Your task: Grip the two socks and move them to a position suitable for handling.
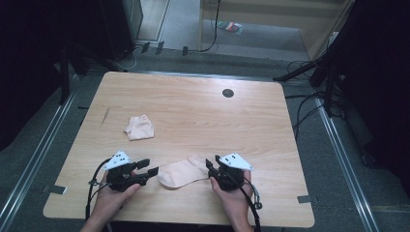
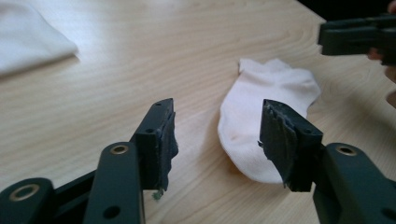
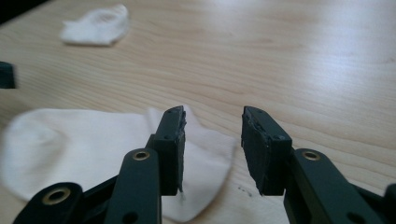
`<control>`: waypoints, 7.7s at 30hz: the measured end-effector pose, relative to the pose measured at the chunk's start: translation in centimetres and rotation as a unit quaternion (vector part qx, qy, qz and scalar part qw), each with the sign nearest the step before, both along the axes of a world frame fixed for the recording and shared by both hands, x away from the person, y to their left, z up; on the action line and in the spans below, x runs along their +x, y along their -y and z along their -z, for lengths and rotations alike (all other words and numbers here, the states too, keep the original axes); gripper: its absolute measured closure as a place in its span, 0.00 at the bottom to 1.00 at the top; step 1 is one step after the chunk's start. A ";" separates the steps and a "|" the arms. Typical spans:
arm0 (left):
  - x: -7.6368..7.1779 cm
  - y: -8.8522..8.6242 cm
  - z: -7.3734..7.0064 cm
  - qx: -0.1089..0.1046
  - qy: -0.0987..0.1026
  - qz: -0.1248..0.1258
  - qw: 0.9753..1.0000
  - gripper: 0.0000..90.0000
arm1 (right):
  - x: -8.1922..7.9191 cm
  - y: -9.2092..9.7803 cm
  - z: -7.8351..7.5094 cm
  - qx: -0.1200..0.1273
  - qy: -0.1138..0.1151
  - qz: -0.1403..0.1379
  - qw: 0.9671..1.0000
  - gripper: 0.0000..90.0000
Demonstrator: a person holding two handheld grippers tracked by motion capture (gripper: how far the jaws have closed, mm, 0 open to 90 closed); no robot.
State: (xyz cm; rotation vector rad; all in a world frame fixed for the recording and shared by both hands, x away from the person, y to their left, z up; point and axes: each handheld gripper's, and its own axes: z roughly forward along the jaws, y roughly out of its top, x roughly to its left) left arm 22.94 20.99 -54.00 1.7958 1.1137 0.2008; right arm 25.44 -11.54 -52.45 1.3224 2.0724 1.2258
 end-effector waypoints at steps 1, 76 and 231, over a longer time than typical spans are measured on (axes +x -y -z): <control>0.0 0.2 0.2 0.005 -0.008 0.000 1.000 0.47 | 0.5 0.0 0.4 -0.008 -0.010 0.000 1.000 0.66; 0.9 0.1 -0.4 0.046 -0.021 -0.097 0.994 0.38 | -2.4 2.4 -0.5 -0.001 -0.015 0.022 1.000 0.45; 5.8 -0.6 -0.7 -0.014 0.013 -0.109 0.994 0.50 | 15.7 -9.0 1.2 -0.120 -0.047 -0.151 0.980 0.99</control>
